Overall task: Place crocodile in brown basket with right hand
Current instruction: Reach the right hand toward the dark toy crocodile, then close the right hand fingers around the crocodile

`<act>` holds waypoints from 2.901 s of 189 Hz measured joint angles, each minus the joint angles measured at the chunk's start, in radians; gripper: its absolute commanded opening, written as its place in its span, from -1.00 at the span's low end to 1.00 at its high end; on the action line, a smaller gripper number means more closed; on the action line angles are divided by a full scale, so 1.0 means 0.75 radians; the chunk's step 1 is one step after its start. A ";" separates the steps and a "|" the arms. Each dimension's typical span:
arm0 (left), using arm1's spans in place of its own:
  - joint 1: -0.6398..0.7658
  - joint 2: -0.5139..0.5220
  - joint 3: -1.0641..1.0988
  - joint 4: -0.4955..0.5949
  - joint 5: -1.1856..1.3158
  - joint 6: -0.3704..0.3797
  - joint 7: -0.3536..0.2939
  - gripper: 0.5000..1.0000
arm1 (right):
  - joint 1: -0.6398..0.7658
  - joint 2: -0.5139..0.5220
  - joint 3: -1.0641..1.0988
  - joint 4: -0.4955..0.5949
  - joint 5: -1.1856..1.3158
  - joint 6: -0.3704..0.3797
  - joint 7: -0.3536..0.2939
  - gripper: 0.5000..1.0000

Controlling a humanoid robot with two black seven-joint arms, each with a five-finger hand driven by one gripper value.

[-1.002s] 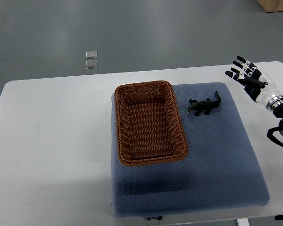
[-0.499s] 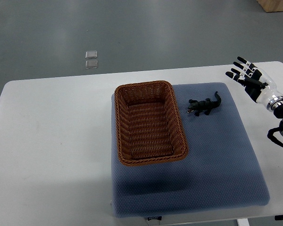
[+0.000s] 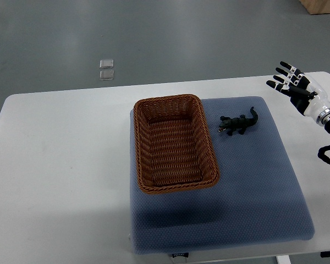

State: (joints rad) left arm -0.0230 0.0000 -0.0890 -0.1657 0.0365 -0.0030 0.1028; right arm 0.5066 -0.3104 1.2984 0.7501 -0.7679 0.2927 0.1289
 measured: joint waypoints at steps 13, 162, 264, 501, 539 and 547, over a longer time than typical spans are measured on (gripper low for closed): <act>0.000 0.000 0.000 0.000 0.000 0.000 0.000 1.00 | 0.006 -0.031 -0.051 0.004 -0.001 0.000 0.003 0.72; 0.000 0.000 0.000 0.000 0.000 0.000 0.000 1.00 | 0.299 -0.338 -0.826 0.135 -0.749 -0.123 0.170 0.72; 0.000 0.000 0.000 0.000 0.000 0.000 0.000 1.00 | 0.501 -0.333 -1.364 0.188 -0.904 -0.373 0.205 0.69; 0.000 0.000 0.000 0.000 0.000 0.000 0.000 1.00 | 0.546 -0.218 -1.562 0.064 -1.075 -0.490 0.192 -0.10; 0.000 0.000 0.000 0.000 0.000 0.000 0.000 1.00 | 0.545 -0.210 -1.563 0.058 -1.095 -0.493 0.192 -0.44; 0.000 0.000 0.000 0.000 0.000 0.000 0.000 1.00 | 0.545 -0.210 -1.563 0.056 -1.096 -0.493 0.192 -0.54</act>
State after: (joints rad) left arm -0.0230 0.0000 -0.0890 -0.1657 0.0367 -0.0031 0.1028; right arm 0.9150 -0.4680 0.1258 0.7920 -1.5896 -0.0772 0.2730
